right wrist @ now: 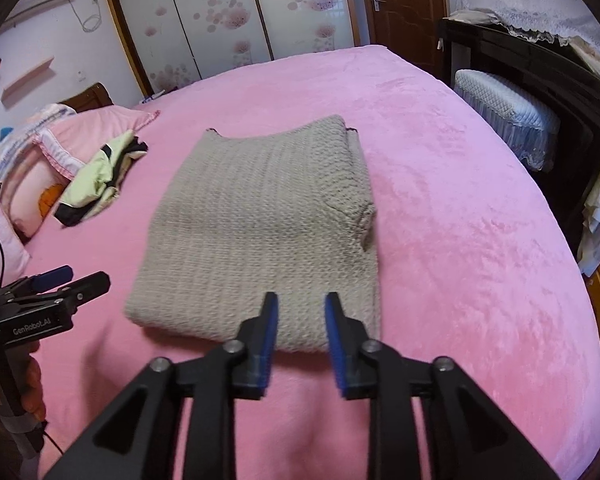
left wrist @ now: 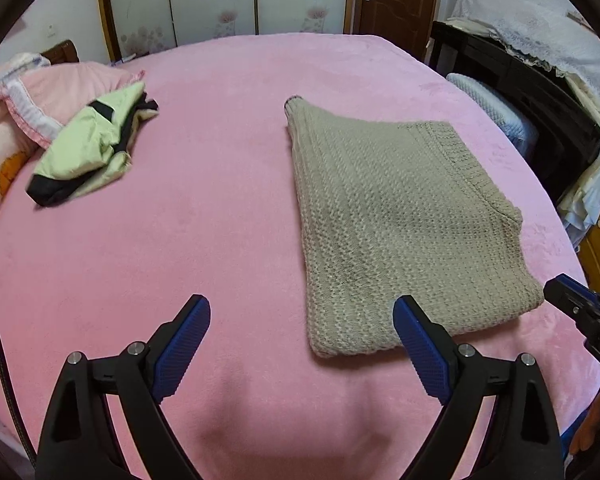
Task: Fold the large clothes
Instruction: 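Grasp the folded beige cardigan edge with both tools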
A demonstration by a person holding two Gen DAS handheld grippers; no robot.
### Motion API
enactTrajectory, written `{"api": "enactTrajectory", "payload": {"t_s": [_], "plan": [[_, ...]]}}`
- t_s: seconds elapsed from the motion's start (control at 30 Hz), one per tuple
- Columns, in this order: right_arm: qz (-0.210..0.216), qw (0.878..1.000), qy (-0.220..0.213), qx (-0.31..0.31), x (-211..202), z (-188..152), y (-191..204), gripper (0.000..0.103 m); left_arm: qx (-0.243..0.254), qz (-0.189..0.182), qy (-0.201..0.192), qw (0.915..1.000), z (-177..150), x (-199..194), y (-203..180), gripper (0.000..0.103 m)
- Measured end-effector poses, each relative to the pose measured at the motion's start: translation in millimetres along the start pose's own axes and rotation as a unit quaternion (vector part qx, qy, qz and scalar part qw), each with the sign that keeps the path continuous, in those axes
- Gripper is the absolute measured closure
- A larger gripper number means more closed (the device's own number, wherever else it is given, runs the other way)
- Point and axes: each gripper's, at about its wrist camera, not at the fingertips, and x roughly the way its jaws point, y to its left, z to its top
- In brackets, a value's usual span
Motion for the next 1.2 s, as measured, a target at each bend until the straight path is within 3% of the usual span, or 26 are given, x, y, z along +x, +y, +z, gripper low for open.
{"api": "enactTrajectory", "payload": {"t_s": [0.13, 0.3, 0.43, 0.63, 0.7, 0.87, 1.0, 1.2], "plan": [[0.028, 0.999, -0.001, 0.023, -15, 4, 1, 0.066, 0.000, -0.007, -0.011, 0.9999, 4, -24, -7, 0.011], [0.050, 0.998, -0.010, 0.027, -37, 17, 4, 0.065, 0.009, -0.063, -0.026, 0.9976, 11, -52, -15, 0.011], [0.054, 0.998, -0.025, 0.014, -56, 36, 6, 0.060, 0.019, -0.082, -0.040, 0.9956, 28, -69, -17, 0.011], [0.037, 0.996, -0.086, 0.002, -79, 77, 2, 0.034, 0.007, -0.121, -0.061, 0.9908, 65, -79, -10, 0.011], [0.031, 0.994, -0.103, -0.006, -82, 89, 1, 0.018, -0.002, -0.116, -0.054, 0.9918, 80, -71, -7, 0.010], [0.022, 0.992, -0.125, -0.026, -74, 120, -1, 0.016, -0.011, -0.136, -0.030, 0.9902, 110, -43, -3, 0.010], [0.009, 0.996, -0.074, -0.048, -40, 136, -1, 0.013, -0.019, -0.141, -0.003, 0.9899, 122, -11, -2, 0.010], [0.026, 0.999, -0.012, -0.031, 23, 138, -20, 0.013, -0.053, -0.175, 0.056, 0.9816, 125, 60, 0, 0.008]]}}
